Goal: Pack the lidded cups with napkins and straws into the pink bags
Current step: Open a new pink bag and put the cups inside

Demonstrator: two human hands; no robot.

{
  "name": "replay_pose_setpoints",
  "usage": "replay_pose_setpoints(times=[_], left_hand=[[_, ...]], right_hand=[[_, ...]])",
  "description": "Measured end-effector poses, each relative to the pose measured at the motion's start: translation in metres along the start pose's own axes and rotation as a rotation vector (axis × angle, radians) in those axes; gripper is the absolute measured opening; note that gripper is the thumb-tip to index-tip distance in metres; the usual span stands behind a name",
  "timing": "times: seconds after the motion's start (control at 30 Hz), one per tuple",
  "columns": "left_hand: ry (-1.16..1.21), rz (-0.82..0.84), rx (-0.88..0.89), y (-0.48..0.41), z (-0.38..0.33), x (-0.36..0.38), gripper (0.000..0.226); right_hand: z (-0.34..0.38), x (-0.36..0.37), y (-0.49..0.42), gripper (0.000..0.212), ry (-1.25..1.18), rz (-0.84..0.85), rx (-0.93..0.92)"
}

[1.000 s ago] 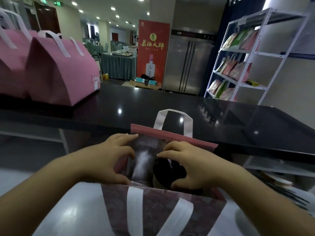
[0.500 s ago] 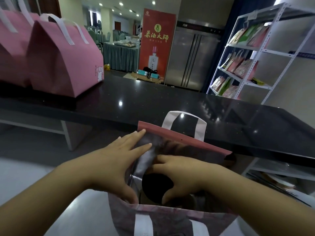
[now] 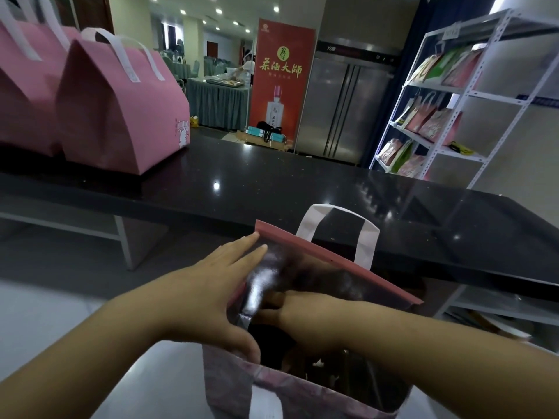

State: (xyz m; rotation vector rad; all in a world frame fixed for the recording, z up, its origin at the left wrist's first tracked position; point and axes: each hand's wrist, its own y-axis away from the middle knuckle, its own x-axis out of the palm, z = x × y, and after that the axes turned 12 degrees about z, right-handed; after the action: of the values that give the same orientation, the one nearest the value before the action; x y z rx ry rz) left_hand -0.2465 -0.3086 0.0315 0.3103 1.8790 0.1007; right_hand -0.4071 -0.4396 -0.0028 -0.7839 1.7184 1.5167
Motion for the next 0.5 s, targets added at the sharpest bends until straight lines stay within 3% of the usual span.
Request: replay_pose_setpoints(times=[0.2,0.37,0.5], left_hand=[[-0.026,-0.093,-0.020,-0.008,0.005,0.003,0.114],[-0.072,-0.265,-0.022,-0.005,0.002,0.000,0.076],[-0.144,-0.337,0.019,0.000,-0.016,-0.016,0.049]], right_hand=[[0.004,-0.010,0.010,0.070,-0.012,0.026,-0.009],[0.001,-0.033,0.055,0.045,-0.136,-0.225,-0.029],[-0.001,-0.045,0.112,0.036,-0.216,-0.440,0.023]])
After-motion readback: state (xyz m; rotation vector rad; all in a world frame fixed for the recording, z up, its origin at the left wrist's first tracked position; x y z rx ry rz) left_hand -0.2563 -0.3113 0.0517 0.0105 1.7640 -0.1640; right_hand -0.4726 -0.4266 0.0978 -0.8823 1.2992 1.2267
